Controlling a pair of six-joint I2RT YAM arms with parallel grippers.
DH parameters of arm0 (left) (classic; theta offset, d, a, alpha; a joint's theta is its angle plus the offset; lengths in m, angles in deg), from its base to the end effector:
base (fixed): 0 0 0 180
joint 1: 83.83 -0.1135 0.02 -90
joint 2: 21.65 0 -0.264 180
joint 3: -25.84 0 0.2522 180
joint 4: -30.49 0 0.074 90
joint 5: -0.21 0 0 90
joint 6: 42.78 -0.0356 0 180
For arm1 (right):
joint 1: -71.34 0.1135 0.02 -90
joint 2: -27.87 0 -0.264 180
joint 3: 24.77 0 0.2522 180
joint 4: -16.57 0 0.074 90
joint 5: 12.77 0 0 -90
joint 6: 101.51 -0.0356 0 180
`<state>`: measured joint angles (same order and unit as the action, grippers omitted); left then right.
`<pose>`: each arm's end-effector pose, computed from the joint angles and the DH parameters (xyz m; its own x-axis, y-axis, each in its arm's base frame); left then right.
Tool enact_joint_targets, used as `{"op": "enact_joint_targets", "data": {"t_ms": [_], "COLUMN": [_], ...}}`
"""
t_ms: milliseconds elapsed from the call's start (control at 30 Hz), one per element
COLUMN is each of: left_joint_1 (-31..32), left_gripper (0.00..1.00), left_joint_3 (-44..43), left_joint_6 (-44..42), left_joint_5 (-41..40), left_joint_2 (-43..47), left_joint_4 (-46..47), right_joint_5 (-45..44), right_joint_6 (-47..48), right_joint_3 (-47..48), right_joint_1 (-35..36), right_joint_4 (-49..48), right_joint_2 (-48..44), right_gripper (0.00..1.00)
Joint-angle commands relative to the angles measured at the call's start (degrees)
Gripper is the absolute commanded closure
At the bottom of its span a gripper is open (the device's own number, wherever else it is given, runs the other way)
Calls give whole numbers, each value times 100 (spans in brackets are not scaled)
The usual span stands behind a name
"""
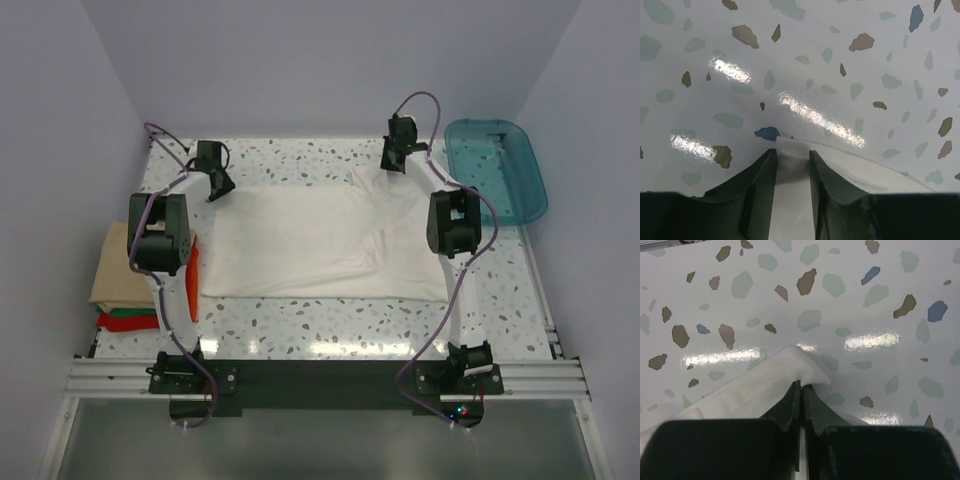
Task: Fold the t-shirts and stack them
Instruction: Fold the tshirt
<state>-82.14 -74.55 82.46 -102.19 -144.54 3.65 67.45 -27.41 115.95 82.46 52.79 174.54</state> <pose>0.4673 -0.0061 0.1562 -0.5552 -0.5474 -0.6262 -0.5282 0.8136 -0.2429 0.5627 0.1044 0.1592 -0.6518 0.1470 -0.7440 0.1165 0.9888 0.0934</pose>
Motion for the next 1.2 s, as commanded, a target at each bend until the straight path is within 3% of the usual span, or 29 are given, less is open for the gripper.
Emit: {"op": "enact_joint_targets", "data": {"t_ms": [0, 333, 767, 1167], "left_joint_1": [24, 33, 24, 24], "left_gripper": [63, 99, 100, 100], "left_joint_3": [120, 260, 919, 1385], "left_joint_6": [-158, -176, -211, -79], "left_joint_5": [-113, 27, 186, 99], "left_joint_2": [432, 643, 1407, 1900], "left_joint_4": [16, 25, 210, 96], "right_joint_5": [-121, 3, -15, -217], "right_joint_6": [-114, -264, -510, -897], "right_joint_3": [-101, -960, -2798, -4802], "right_joint_1": [-39, -118, -180, -215], "right_joint_4": [-75, -364, -743, -734], "right_joint_2": [-656, -1658, -3100, -5051], "right_gripper": [100, 100, 100, 100]}}
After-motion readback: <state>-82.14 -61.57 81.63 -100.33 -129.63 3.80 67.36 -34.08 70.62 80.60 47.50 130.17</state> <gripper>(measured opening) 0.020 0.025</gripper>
